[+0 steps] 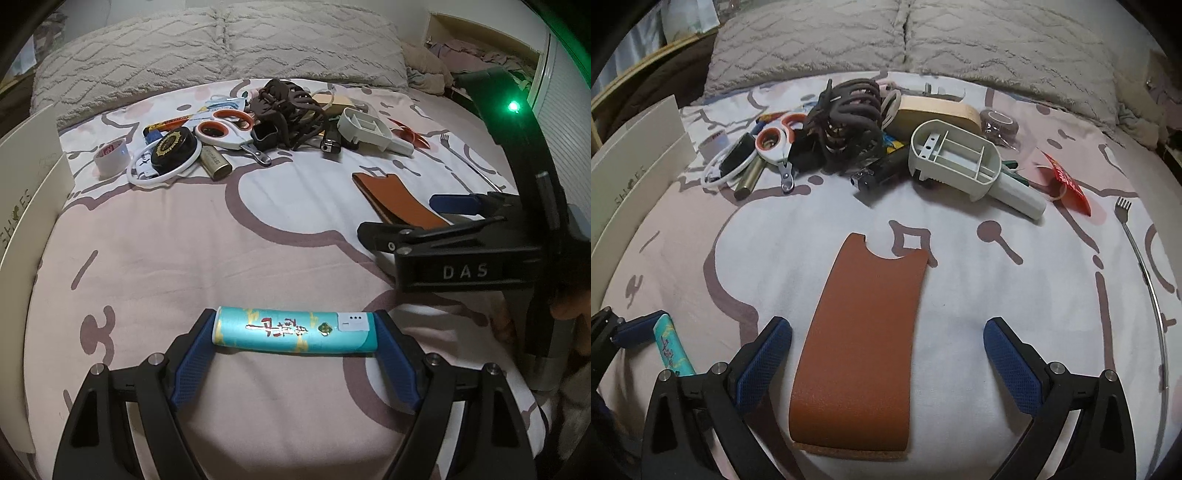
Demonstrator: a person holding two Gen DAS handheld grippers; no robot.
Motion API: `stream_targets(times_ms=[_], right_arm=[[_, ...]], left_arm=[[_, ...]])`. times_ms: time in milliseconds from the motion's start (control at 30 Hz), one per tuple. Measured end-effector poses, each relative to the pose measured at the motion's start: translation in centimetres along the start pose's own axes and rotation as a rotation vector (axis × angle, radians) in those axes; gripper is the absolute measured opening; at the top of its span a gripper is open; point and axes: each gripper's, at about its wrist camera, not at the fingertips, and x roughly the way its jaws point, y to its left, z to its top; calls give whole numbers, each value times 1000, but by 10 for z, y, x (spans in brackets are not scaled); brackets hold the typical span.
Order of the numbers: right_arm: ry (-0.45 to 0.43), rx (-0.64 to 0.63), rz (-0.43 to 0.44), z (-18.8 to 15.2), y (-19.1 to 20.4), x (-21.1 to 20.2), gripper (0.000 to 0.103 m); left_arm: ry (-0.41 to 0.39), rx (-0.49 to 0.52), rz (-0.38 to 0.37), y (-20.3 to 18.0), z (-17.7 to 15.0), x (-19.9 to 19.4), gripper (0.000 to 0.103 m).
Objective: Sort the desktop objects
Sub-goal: 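Close the right tool on the brown leather strap while the left tool holds the lighter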
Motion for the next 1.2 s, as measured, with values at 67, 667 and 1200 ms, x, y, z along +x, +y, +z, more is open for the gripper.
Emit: stream_targets(times_ms=[67,667,1200], right_arm=[[6,11,12,2,-3,2,103],[-161,-19,-18,-9,8,-15,56],[-277,-113,-3,-17,26,-35,48]], left_arm=[[-2,-8,-1,1,0,0,85],[7,-32,25,-3,-5,1,103],[-9,-76,-17,4,-4,2,101]])
